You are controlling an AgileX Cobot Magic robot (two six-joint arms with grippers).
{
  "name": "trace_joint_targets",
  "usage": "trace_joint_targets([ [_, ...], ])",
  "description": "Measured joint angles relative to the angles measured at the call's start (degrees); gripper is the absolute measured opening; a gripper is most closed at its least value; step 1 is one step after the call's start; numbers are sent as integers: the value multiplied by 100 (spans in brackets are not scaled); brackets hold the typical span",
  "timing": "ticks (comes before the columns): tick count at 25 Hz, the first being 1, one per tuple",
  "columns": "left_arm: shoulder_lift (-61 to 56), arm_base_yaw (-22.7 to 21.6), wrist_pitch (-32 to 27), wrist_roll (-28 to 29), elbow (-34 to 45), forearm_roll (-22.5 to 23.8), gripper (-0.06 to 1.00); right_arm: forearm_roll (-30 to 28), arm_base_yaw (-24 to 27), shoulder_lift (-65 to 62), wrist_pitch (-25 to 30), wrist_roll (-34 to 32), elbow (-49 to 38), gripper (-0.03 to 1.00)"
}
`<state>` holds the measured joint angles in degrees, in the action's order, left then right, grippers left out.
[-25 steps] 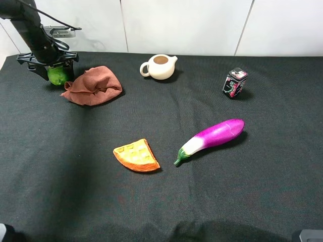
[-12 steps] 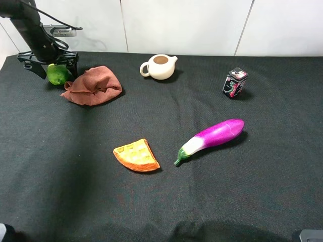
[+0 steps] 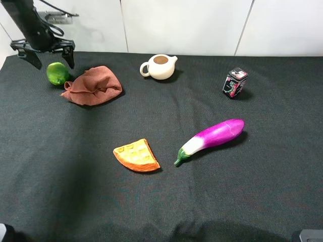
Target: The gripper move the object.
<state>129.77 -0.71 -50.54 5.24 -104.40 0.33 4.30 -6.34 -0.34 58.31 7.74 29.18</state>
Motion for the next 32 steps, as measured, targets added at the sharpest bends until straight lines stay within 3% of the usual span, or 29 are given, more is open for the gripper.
trace_joint_targets([
  [8, -881, 280, 37, -4, 259, -33, 99, 6, 0, 0, 0, 0, 0, 69],
  [32, -4643, 307, 959, -51, 4639, -33, 99, 22, 0, 0, 0, 0, 0, 69],
])
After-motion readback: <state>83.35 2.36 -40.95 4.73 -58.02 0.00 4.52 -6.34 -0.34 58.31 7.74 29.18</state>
